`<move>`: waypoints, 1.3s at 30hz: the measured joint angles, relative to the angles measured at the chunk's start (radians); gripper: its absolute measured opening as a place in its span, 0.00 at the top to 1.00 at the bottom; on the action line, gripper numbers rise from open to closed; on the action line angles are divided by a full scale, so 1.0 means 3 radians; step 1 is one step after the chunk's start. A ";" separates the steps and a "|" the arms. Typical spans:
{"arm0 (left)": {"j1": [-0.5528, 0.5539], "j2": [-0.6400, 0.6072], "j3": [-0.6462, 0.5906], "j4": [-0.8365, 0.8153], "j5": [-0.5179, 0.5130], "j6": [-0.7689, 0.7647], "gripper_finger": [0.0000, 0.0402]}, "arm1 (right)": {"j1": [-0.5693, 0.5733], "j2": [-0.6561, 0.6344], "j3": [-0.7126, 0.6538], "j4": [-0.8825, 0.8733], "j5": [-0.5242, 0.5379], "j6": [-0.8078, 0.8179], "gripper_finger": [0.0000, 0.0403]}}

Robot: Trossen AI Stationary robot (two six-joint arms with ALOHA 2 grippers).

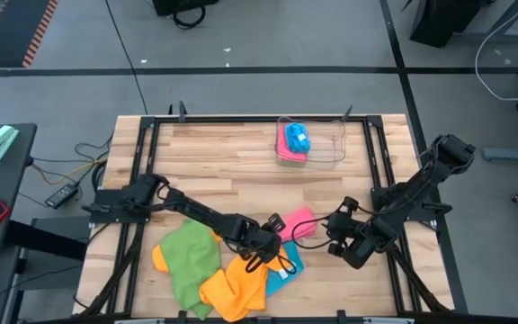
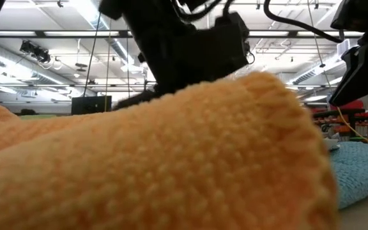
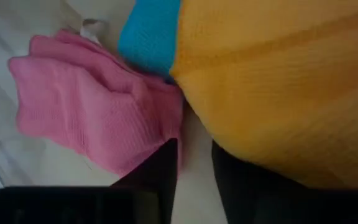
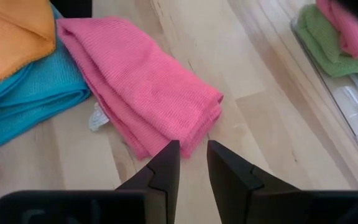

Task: Fold microfiber towels
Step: Put the pink towel into the transparent bin

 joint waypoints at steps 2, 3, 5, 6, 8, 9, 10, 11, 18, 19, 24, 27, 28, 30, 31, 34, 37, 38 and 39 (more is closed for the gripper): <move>0.0024 -0.0050 0.0000 -0.0028 0.0004 -0.0013 0.77 | 0.0002 0.0000 0.0000 0.0003 0.0005 0.0002 0.77; 0.0047 -0.0083 0.0000 -0.0074 0.0000 -0.0031 0.79 | 0.0002 0.0000 0.0000 0.0006 0.0010 0.0005 0.77; 0.0105 -0.0125 0.0002 -0.0049 -0.0023 -0.0100 0.81 | 0.0002 0.0000 0.0000 0.0007 0.0012 0.0005 0.77; 0.0130 -0.0152 0.0002 -0.0061 -0.0038 -0.0126 0.81 | 0.0002 0.0000 0.0000 0.0012 0.0012 0.0001 0.77; 0.0181 -0.0202 -0.0003 -0.0135 -0.0065 -0.0177 0.79 | 0.0002 0.0000 0.0000 0.0013 0.0011 0.0004 0.77; 0.0198 -0.0206 0.0003 -0.0087 -0.0067 -0.0177 0.78 | -0.0001 0.0000 0.0000 0.0014 0.0012 0.0003 0.77; 0.0211 -0.0207 0.0005 -0.0077 -0.0069 -0.0178 0.75 | -0.0001 0.0000 0.0000 0.0014 0.0012 -0.0003 0.77; 0.0214 -0.0207 0.0002 -0.0099 -0.0063 -0.0177 0.72 | 0.0000 0.0000 0.0000 0.0014 0.0012 -0.0002 0.77; 0.0205 -0.0084 0.0000 0.0147 0.0073 -0.0073 0.47 | -0.0001 0.0000 0.0000 0.0018 0.0024 -0.0002 0.77; 0.0206 -0.0081 -0.0001 0.0121 0.0090 -0.0069 0.44 | -0.0002 0.0000 0.0000 0.0023 0.0025 -0.0001 0.77; 0.0225 -0.0011 0.0000 0.0215 0.0238 -0.0056 0.38 | -0.0001 0.0000 0.0000 0.0034 0.0036 0.0000 0.77; 0.0228 0.0073 -0.0003 0.0274 0.0243 0.0001 0.39 | -0.0001 0.0000 0.0000 0.0058 0.0068 -0.0004 0.77; 0.0229 0.0113 0.0002 0.0330 0.0238 0.0015 0.41 | -0.0001 0.0000 0.0000 0.0079 0.0078 -0.0004 0.77; 0.0228 0.0137 0.0006 0.0377 0.0229 0.0062 0.43 | -0.0002 0.0000 0.0000 0.0111 0.0110 -0.0045 0.77; 0.0229 0.0158 0.0010 0.0392 0.0224 0.0063 0.45 | -0.0001 0.0000 0.0000 0.0165 0.0117 -0.0096 0.77; 0.0229 0.0195 0.0013 0.0449 0.0195 0.0061 0.52 | -0.0001 0.0000 0.0000 0.0283 0.0124 -0.0261 0.77; 0.0244 0.0203 0.0013 0.0454 0.0198 0.0011 0.61 | -0.0001 0.0000 0.0001 0.0353 0.0125 -0.0349 0.77; 0.0246 0.0205 0.0013 0.0449 0.0206 -0.0012 0.66 | -0.0001 0.0000 0.0001 0.0358 0.0125 -0.0364 0.77; 0.0252 0.0208 0.0011 0.0450 0.0210 -0.0027 0.70 | -0.0002 0.0000 0.0001 0.0362 0.0125 -0.0366 0.77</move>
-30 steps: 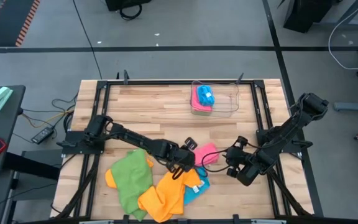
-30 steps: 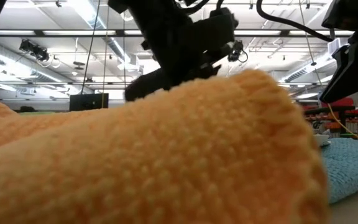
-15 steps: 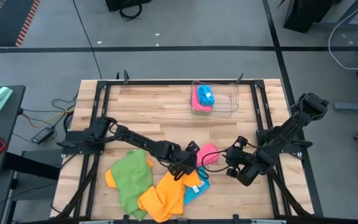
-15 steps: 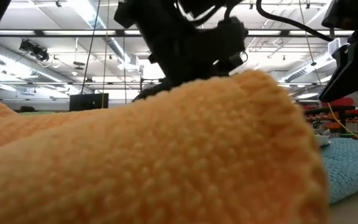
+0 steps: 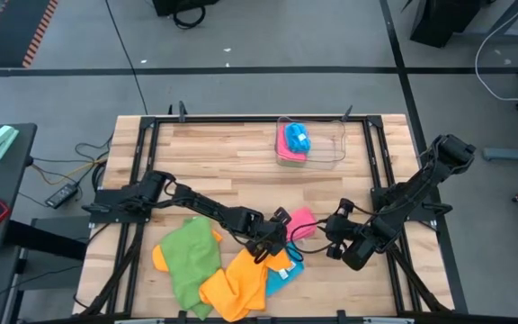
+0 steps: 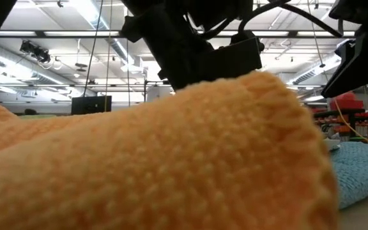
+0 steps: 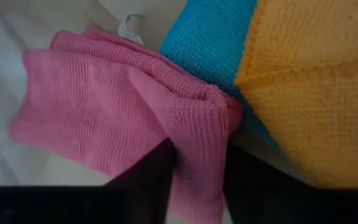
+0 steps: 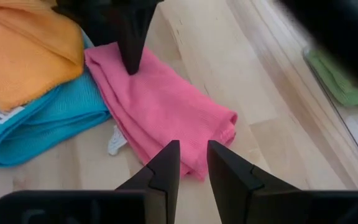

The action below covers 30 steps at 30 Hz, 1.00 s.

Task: Fold microfiber towels
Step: Put the pink towel into the transparent bin

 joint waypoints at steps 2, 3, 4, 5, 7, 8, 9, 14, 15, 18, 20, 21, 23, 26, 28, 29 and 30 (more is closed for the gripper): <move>0.0002 0.0003 -0.0002 -0.0003 0.0001 -0.0035 0.80 | 0.0000 0.0000 0.0000 0.0012 0.0000 -0.0016 0.77; 0.0003 0.0001 -0.0003 -0.0004 0.0001 -0.0050 0.85 | 0.0000 0.0001 0.0000 0.0036 0.0003 -0.0028 0.77; 0.0004 -0.0006 -0.0006 -0.0005 0.0000 -0.0062 0.90 | 0.0001 0.0001 0.0000 0.0044 0.0029 -0.0033 0.77; 0.0009 -0.0024 -0.0009 -0.0020 0.0005 -0.0065 0.94 | 0.0001 0.0001 0.0000 0.0049 0.0076 -0.0053 0.77; 0.0033 -0.0077 -0.0010 -0.0089 0.0055 -0.0110 0.96 | 0.0000 0.0001 0.0000 0.0143 0.0203 -0.0156 0.77; 0.0047 -0.0112 -0.0008 -0.0112 0.0067 -0.0166 0.96 | 0.0001 0.0000 0.0000 0.0207 0.0283 -0.0235 0.77; 0.0061 -0.0151 0.0006 -0.0166 0.0083 -0.0212 0.94 | 0.0001 0.0000 0.0000 0.0291 0.0376 -0.0336 0.77; 0.0159 -0.0342 0.0066 -0.0418 0.0250 -0.0491 0.91 | -0.0048 0.0022 0.0001 0.0771 0.0600 -0.0861 0.75; 0.0176 -0.0365 0.0066 -0.0424 0.0295 -0.0528 0.92 | -0.0078 0.0035 0.0003 0.0830 0.0600 -0.0924 0.73; 0.0205 -0.0399 0.0066 -0.0419 0.0348 -0.0612 0.95 | -0.0191 0.0143 0.0003 0.1093 0.0542 -0.1106 0.64; 0.0224 -0.0425 0.0065 -0.0424 0.0352 -0.0669 0.95 | -0.0246 0.0261 0.0001 0.1285 0.0438 -0.1265 0.56; 0.0225 -0.0426 0.0067 -0.0409 0.0350 -0.0698 0.95 | -0.0282 0.0331 0.0001 0.1436 0.0371 -0.1355 0.52; 0.0241 -0.0428 0.0066 -0.0425 0.0356 -0.0785 0.93 | -0.0337 0.0468 0.0001 0.1618 0.0306 -0.1522 0.44; 0.0253 -0.0444 0.0066 -0.0441 0.0362 -0.0971 0.91 | -0.0388 0.0618 0.0001 0.1857 0.0307 -0.1733 0.33; 0.0264 -0.0449 0.0067 -0.0477 0.0356 -0.1118 0.92 | -0.0385 0.0682 0.0001 0.1998 0.0412 -0.1860 0.29; 0.0272 -0.0449 0.0067 -0.0504 0.0355 -0.1154 0.93 | -0.0385 0.0718 0.0003 0.2064 0.0462 -0.1919 0.28; 0.0272 -0.0449 0.0066 -0.0517 0.0356 -0.1206 0.94 | -0.0384 0.0755 0.0002 0.2093 0.0498 -0.1969 0.27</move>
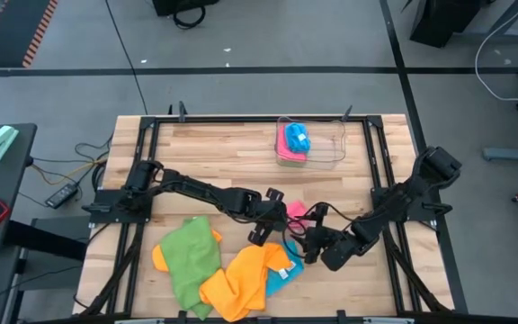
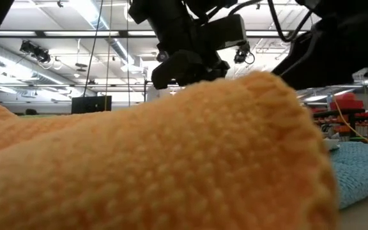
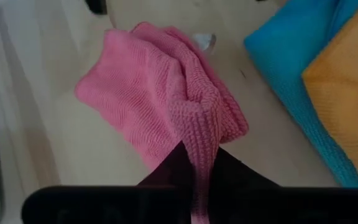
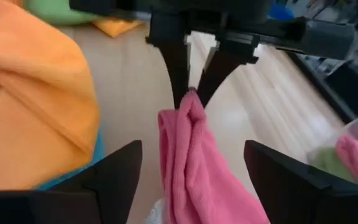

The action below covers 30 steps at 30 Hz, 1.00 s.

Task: Fold microfiber towels
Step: Put the pink towel into the transparent bin

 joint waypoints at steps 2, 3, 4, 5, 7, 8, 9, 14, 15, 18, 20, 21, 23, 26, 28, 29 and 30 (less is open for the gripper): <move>0.0000 0.0000 0.0000 0.0003 -0.0001 -0.0071 0.95 | -0.0004 0.0094 -0.0001 0.0128 0.0002 -0.0034 0.26; 0.0000 0.0000 0.0000 0.0004 -0.0001 -0.0085 0.95 | -0.0004 0.0139 -0.0001 0.0153 -0.0002 -0.0036 0.26; 0.0000 0.0000 0.0000 0.0005 -0.0001 -0.0096 0.95 | -0.0004 0.0191 -0.0001 0.0180 -0.0005 -0.0017 0.26; -0.0001 0.0000 0.0000 0.0007 -0.0001 -0.0105 0.94 | -0.0004 0.0252 -0.0001 0.0231 -0.0004 -0.0003 0.26; -0.0003 -0.0014 0.0012 0.0000 0.0003 -0.0137 0.92 | -0.0003 0.0366 -0.0001 0.0295 0.0034 0.0010 0.26; -0.0004 -0.0021 0.0027 0.0006 0.0003 -0.0163 0.92 | -0.0003 0.0419 -0.0001 0.0321 0.0075 0.0010 0.26; -0.0004 -0.0027 0.0051 0.0007 0.0003 -0.0171 0.92 | -0.0003 0.0467 -0.0001 0.0366 0.0107 0.0002 0.26; -0.0002 -0.0136 0.0106 -0.0009 -0.0002 -0.0223 0.93 | -0.0001 0.0589 -0.0001 0.0394 0.0382 -0.0018 0.29; -0.0003 -0.0151 0.0106 0.0002 0.0001 -0.0237 0.94 | -0.0001 0.0589 -0.0001 0.0399 0.0442 -0.0043 0.30; -0.0003 -0.0160 0.0106 0.0042 0.0002 -0.0260 0.94 | -0.0013 0.0589 -0.0001 0.0398 0.0594 -0.0082 0.34; -0.0003 -0.0161 0.0106 0.0087 -0.0001 -0.0262 0.93 | -0.0031 0.0588 -0.0001 0.0397 0.0616 -0.0117 0.38; -0.0003 -0.0163 0.0106 0.0091 0.0000 -0.0268 0.92 | -0.0044 0.0588 -0.0001 0.0395 0.0613 -0.0118 0.40; -0.0002 -0.0163 0.0106 0.0092 0.0000 -0.0284 0.91 | -0.0050 0.0588 -0.0001 0.0399 0.0584 -0.0114 0.46; 0.0001 -0.0163 0.0106 0.0090 0.0003 -0.0317 0.92 | -0.0046 0.0588 -0.0001 0.0402 0.0501 -0.0110 0.56; 0.0001 -0.0163 0.0106 0.0089 0.0002 -0.0316 0.93 | -0.0046 0.0588 -0.0001 0.0403 0.0486 -0.0107 0.63; 0.0003 -0.0163 0.0106 0.0084 0.0002 -0.0316 0.94 | -0.0047 0.0584 -0.0001 0.0402 0.0478 -0.0107 0.68; 0.0003 -0.0163 0.0106 0.0075 0.0003 -0.0314 0.94 | -0.0047 0.0578 -0.0001 0.0401 0.0468 -0.0108 0.72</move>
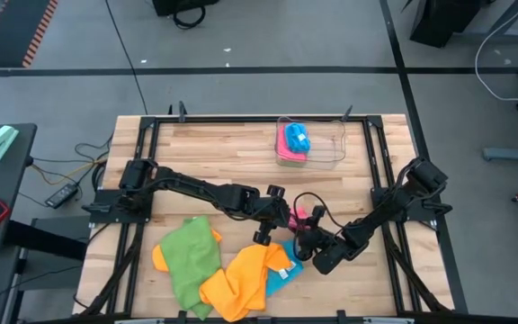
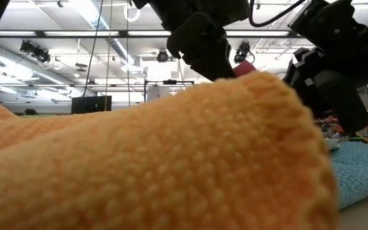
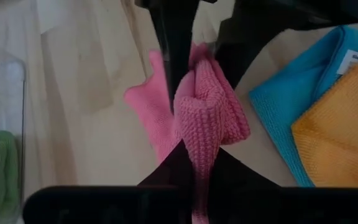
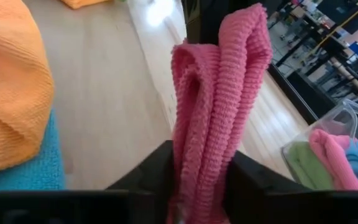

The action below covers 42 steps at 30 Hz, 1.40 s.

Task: Fold microfiber towels
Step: Put the pink towel into the transparent bin

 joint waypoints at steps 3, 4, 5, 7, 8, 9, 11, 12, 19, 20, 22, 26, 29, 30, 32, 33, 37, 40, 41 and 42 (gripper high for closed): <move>0.0000 0.0000 0.0000 -0.0031 0.0005 0.0013 0.93 | -0.0008 -0.0003 0.0000 0.0005 -0.0039 0.0019 0.86; 0.0000 0.0000 0.0000 -0.0044 0.0021 0.0047 0.91 | -0.0009 -0.0004 0.0000 0.0006 -0.0065 0.0020 0.90; 0.0000 0.0000 0.0000 -0.0050 0.0064 0.0066 0.90 | -0.0014 -0.0004 0.0000 0.0004 -0.0100 0.0020 0.94; -0.0004 0.0000 0.0000 -0.0052 0.0134 0.0081 0.87 | -0.0024 -0.0005 0.0000 0.0002 -0.0179 0.0023 0.97; -0.0008 0.0000 0.0000 -0.0056 0.0139 0.0089 0.85 | -0.0024 -0.0020 0.0000 -0.0020 -0.0206 0.0030 0.97; -0.0015 0.0000 0.0000 -0.0066 0.0141 0.0116 0.83 | -0.0024 -0.0047 0.0000 -0.0067 -0.0225 0.0046 0.97; -0.0036 -0.0001 0.0000 -0.0122 0.0146 0.0134 0.78 | -0.0013 -0.0153 0.0000 -0.0246 -0.0271 0.0130 0.97; -0.0045 -0.0003 0.0000 -0.0171 0.0146 0.0134 0.75 | 0.0003 -0.0230 -0.0001 -0.0385 -0.0277 0.0202 0.97; -0.0107 -0.0004 -0.0157 -0.0292 0.0145 -0.0010 0.65 | 0.0213 -0.0891 -0.0001 -0.1601 -0.0397 0.1055 0.97; -0.0108 -0.0004 -0.0200 -0.0234 0.0147 -0.0026 0.66 | 0.0237 -0.0980 -0.0001 -0.1790 -0.0434 0.1201 0.97; -0.0121 -0.0004 -0.0286 -0.0129 0.0145 -0.0029 0.67 | 0.0263 -0.1145 -0.0001 -0.2053 -0.0450 0.1474 0.97; -0.0127 -0.0004 -0.0448 0.0193 0.0135 -0.0014 0.72 | 0.0201 -0.1477 -0.0001 -0.2492 -0.0408 0.1890 0.97; -0.0127 -0.0004 -0.0456 0.0235 0.0132 0.0001 0.75 | 0.0041 -0.1757 -0.0001 -0.2691 -0.0295 0.2075 0.97; -0.0125 -0.0004 -0.0456 0.0248 0.0118 0.0010 0.76 | -0.0037 -0.1855 -0.0001 -0.2716 -0.0270 0.2108 0.97; -0.0120 -0.0004 -0.0456 0.0259 0.0096 0.0011 0.78 | -0.0211 -0.2072 -0.0001 -0.2730 -0.0264 0.2115 0.97; -0.0117 -0.0004 -0.0456 0.0259 0.0092 0.0018 0.79 | -0.0309 -0.2182 -0.0001 -0.2726 -0.0264 0.2115 0.97; -0.0117 -0.0004 -0.0456 0.0293 0.0088 0.0062 0.82 | -0.0758 -0.2605 -0.0001 -0.2724 -0.0326 0.2095 0.97; -0.0118 -0.0004 -0.0456 0.0319 0.0090 0.0062 0.83 | -0.1143 -0.2849 -0.0001 -0.2678 -0.0561 0.2007 0.97; -0.0118 -0.0004 -0.0456 0.0344 0.0091 0.0064 0.84 | -0.1273 -0.2907 -0.0001 -0.2639 -0.0644 0.1994 0.97; -0.0119 -0.0004 -0.0456 0.0388 0.0092 0.0064 0.84 | -0.1399 -0.2956 -0.0001 -0.2588 -0.0726 0.1984 0.96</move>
